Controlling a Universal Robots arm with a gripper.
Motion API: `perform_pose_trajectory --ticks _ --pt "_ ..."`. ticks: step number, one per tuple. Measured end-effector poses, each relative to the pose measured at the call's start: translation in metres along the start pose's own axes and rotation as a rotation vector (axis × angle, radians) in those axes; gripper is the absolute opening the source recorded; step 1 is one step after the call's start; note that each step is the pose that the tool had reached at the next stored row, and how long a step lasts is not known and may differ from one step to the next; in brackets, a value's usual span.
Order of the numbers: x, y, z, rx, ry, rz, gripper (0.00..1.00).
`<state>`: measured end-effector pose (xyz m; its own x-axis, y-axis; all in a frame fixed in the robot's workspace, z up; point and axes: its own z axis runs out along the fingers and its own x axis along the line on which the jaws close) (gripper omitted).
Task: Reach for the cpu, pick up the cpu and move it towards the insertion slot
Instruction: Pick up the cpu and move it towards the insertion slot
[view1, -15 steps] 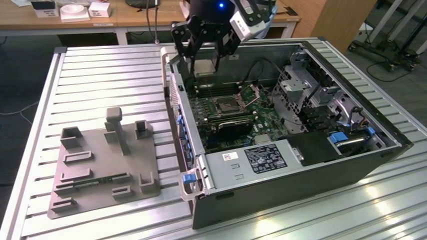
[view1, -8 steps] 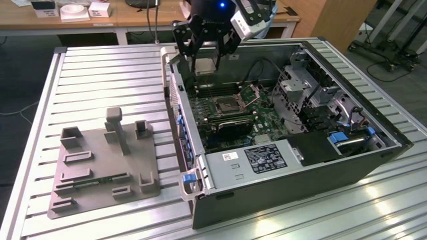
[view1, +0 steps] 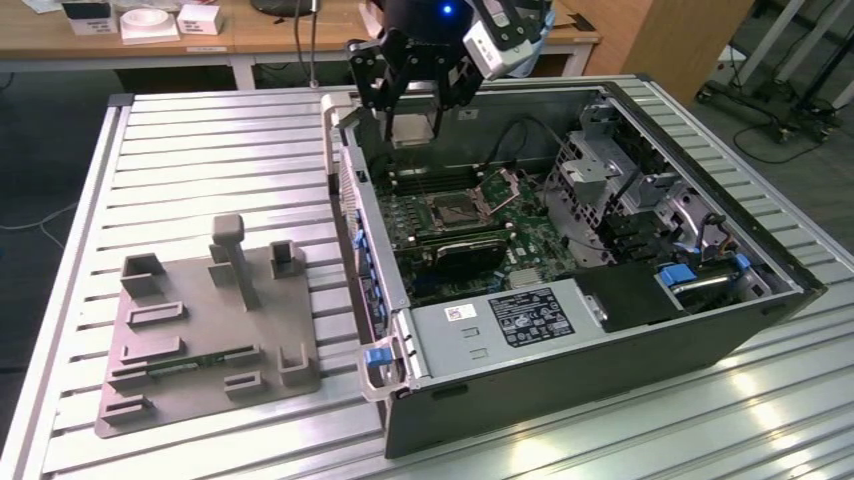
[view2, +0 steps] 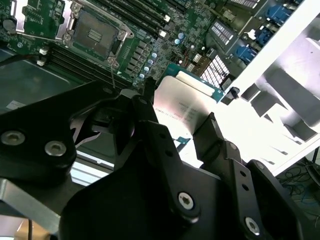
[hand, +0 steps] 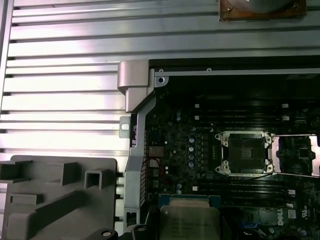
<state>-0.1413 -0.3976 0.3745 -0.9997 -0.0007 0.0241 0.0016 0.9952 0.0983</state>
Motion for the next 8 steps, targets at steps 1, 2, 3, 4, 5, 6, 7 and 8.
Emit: perform_pose_trajectory --ticks 1,2,3,4,5,6,7,8 --pt "-0.0004 0.0004 0.0002 -0.0010 -0.0001 0.000 0.55" --pt "-0.0008 0.0009 0.0003 -0.0019 0.0000 0.000 0.55" --pt "-0.0012 0.0014 0.0005 -0.0029 0.0000 0.000 0.55" --pt "-0.0016 0.0018 0.0006 -0.0038 -0.0001 0.000 0.55" --pt "-0.0020 0.0023 0.0007 -0.0046 0.0000 0.000 0.55" --pt "-0.0024 0.0028 0.0009 -0.0055 0.0000 0.000 0.55" --pt "-0.0028 0.0033 0.0010 -0.0064 0.0000 0.000 0.55" --pt "-0.0031 0.0037 0.0012 -0.0073 0.0000 0.000 0.55"
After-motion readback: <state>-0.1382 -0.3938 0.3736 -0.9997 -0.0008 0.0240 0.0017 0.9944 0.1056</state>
